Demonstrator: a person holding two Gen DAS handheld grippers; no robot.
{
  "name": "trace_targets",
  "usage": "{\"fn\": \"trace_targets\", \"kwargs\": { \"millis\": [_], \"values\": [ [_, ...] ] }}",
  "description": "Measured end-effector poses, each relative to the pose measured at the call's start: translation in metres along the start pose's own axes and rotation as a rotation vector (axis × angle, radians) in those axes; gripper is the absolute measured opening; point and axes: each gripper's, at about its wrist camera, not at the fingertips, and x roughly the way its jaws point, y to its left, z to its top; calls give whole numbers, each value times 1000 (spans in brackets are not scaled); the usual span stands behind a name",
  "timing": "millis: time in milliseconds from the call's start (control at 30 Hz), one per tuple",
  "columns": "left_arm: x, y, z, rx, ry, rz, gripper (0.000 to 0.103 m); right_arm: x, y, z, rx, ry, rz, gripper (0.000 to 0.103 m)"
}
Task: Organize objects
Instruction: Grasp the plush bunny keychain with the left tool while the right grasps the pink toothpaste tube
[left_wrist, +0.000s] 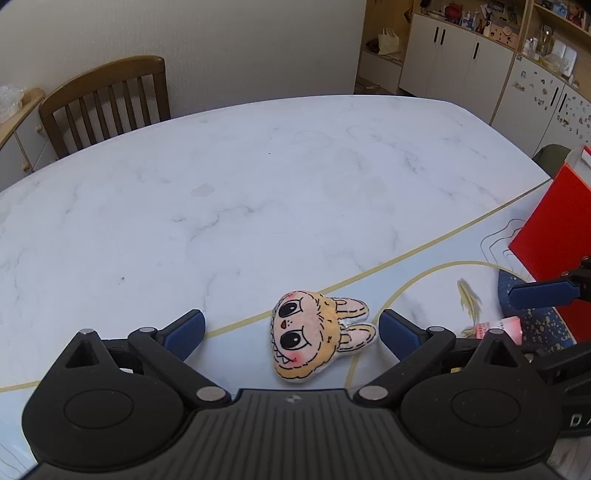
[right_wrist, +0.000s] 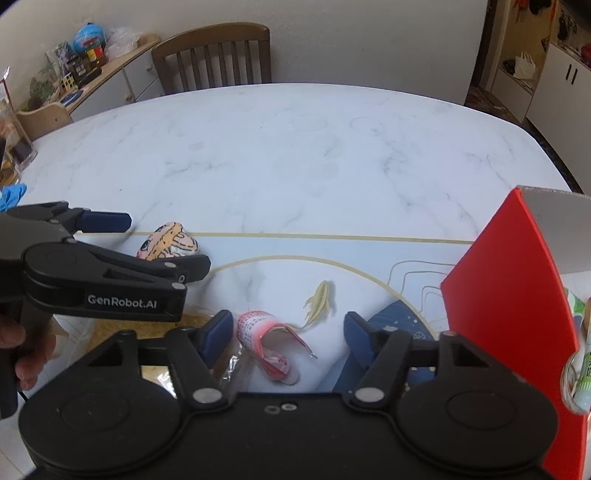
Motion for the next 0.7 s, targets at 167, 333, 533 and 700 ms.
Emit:
{"fn": "trace_targets", "kwargs": {
  "millis": [167, 333, 533, 700],
  "values": [
    [0, -1, -1, 6, -2, -21, 74, -4, -2, 0, 18, -11, 7, 48],
    [-4, -6, -2, 25, -10, -39, 56, -8, -5, -3, 36, -24, -8, 36],
    [-10, -7, -3, 18, -17, -47, 55, -13, -10, -7, 50, -32, -19, 25],
    [-17, -6, 0, 9, -16, -42, 55, -26, -15, -7, 73, -58, -7, 23]
  ]
}}
